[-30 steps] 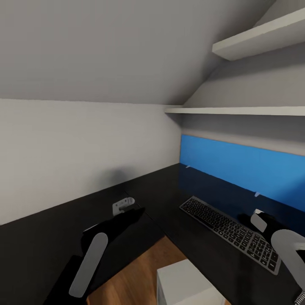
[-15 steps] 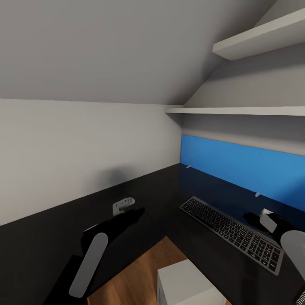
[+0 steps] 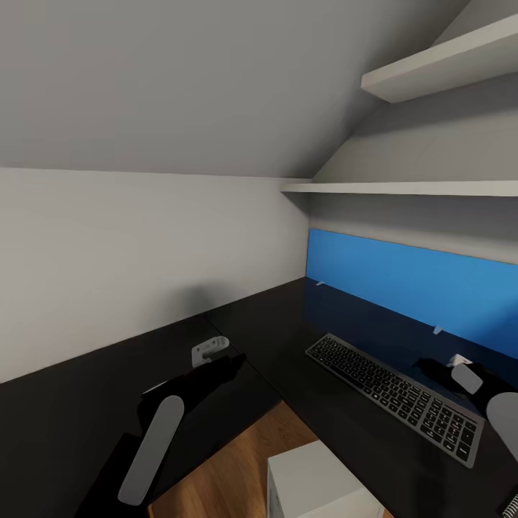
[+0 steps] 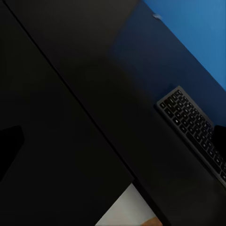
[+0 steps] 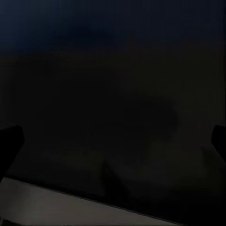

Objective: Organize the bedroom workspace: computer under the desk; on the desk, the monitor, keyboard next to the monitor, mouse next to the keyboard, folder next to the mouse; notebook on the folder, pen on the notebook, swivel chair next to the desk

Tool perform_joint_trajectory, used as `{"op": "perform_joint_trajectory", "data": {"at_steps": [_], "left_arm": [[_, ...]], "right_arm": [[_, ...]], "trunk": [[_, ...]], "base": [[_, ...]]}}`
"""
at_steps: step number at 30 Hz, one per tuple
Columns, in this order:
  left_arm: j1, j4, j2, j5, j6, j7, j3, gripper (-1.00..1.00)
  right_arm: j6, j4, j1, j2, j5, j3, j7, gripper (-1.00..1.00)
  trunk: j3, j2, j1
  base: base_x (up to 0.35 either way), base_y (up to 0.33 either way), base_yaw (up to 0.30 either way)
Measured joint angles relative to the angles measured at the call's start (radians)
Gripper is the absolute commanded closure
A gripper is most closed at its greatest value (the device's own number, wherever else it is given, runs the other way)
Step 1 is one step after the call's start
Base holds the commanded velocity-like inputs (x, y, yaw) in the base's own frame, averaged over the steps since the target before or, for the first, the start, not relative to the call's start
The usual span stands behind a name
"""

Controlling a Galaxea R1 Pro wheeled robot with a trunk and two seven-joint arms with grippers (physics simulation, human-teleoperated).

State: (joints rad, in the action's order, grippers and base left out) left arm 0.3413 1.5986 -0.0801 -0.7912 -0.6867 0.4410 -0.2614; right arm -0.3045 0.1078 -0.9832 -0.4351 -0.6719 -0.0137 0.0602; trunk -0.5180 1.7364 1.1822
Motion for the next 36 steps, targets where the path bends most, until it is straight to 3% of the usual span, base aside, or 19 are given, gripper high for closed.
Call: {"op": "perform_joint_trajectory", "data": {"at_steps": [23, 36], "left_arm": [[0.0, -0.004, 0.0, 0.001, 0.001, 0.0, -0.012, -1.0], [0.0, -0.004, -0.001, 0.001, 0.001, 0.0, -0.013, -1.0]], "right_arm": [[-0.005, -0.001, 0.0, -0.002, -0.006, 0.0, 0.0, -1.0], [-0.004, -0.001, 0.0, 0.0, -0.003, -0.005, 0.002, -1.0]], "trunk": [[0.0, 0.0, 0.0], [0.0, 0.0, 0.0]], "base": [[-0.121, 0.001, 0.0], [-0.094, 0.103, 0.0]]}}
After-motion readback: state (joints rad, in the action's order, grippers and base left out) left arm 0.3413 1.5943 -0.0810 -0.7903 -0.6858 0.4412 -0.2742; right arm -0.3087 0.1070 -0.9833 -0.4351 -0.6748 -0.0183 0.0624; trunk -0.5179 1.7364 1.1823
